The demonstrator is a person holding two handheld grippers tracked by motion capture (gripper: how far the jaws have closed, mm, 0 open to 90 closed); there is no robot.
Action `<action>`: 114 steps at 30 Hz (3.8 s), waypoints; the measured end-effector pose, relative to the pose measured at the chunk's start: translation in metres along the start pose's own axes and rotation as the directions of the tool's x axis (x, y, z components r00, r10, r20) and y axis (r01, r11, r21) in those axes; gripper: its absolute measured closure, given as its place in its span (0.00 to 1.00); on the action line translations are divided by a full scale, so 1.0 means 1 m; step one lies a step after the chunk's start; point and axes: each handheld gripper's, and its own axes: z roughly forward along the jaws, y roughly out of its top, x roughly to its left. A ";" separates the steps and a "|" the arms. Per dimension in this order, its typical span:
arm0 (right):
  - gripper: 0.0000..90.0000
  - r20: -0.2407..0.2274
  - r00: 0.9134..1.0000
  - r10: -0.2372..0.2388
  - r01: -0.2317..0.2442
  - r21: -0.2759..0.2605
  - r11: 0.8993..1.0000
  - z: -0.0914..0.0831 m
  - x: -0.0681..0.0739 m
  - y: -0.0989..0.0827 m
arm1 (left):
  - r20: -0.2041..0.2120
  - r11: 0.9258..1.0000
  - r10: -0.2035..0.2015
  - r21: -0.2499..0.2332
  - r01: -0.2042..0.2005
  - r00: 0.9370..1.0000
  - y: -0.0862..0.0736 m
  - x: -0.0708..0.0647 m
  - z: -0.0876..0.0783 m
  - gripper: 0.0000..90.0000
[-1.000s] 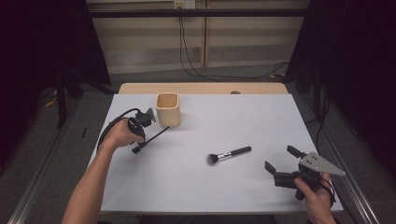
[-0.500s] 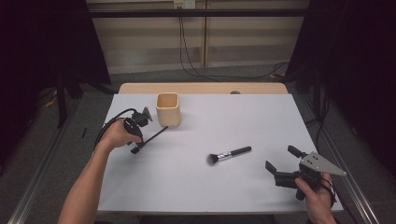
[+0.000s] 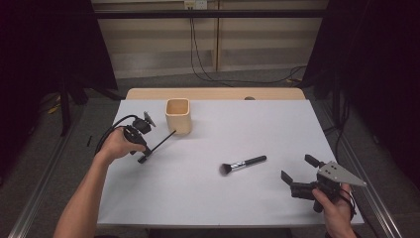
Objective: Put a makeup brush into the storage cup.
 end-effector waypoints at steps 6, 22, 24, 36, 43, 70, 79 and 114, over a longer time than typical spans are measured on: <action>0.00 -0.002 1.000 -0.004 0.004 -0.001 1.000 0.000 0.000 0.000 | 0.028 0.998 0.010 -0.067 -0.008 1.000 -0.007 -0.003 -0.008 0.96; 0.00 -0.004 1.000 0.001 -0.001 0.000 1.000 0.000 0.000 0.000 | 0.046 0.968 0.004 -0.251 0.007 0.999 -0.025 -0.010 -0.016 0.96; 0.00 -0.002 1.000 0.001 -0.001 0.000 1.000 0.000 0.000 0.000 | 0.046 0.960 0.010 -0.278 0.003 0.999 -0.027 -0.013 -0.016 0.96; 0.00 -0.004 1.000 -0.003 0.003 0.002 1.000 0.001 0.000 0.000 | 0.060 0.888 0.018 -0.459 0.012 0.998 -0.035 -0.019 -0.019 0.96; 0.00 -0.004 1.000 -0.003 0.003 0.001 1.000 0.001 0.000 0.000 | 0.055 0.829 0.023 -0.559 0.012 0.998 -0.039 -0.024 -0.019 0.96; 0.00 -0.002 1.000 0.005 -0.005 -0.003 1.000 -0.001 0.000 0.000 | 0.059 0.673 0.087 -0.739 -0.015 0.994 -0.041 -0.060 -0.016 0.96; 0.00 -0.022 1.000 0.004 -0.004 -0.003 1.000 -0.001 0.003 0.001 | 0.069 0.653 0.145 -0.756 -0.043 0.987 -0.036 -0.077 -0.017 0.96; 0.00 -0.211 0.977 0.038 -0.035 0.016 0.999 0.008 0.027 0.011 | 0.139 0.752 0.329 -0.637 -0.170 0.934 -0.004 -0.147 -0.008 0.96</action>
